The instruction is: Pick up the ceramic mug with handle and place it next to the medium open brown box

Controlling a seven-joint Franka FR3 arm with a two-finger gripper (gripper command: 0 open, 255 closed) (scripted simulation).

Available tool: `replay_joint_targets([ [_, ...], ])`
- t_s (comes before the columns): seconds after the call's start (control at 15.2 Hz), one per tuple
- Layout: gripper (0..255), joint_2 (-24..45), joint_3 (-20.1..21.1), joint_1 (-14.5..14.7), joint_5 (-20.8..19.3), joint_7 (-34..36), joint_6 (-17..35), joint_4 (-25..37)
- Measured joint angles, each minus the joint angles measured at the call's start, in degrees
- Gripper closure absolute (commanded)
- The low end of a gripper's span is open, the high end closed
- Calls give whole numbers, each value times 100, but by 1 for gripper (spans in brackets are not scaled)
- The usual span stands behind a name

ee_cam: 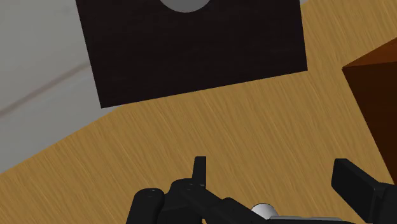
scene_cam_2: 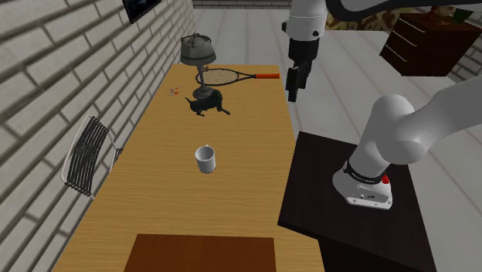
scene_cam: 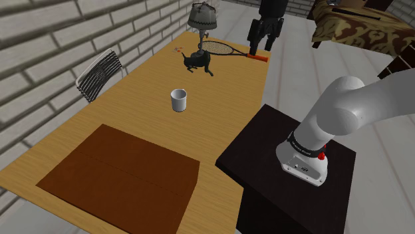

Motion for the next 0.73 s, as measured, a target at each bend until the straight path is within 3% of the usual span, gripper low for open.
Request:
replay_joint_targets([
  [0.26,0,276,111,32,38,95,387,-90],
  [0.73,0,1533,476,116,99,438,1706,-60],
])
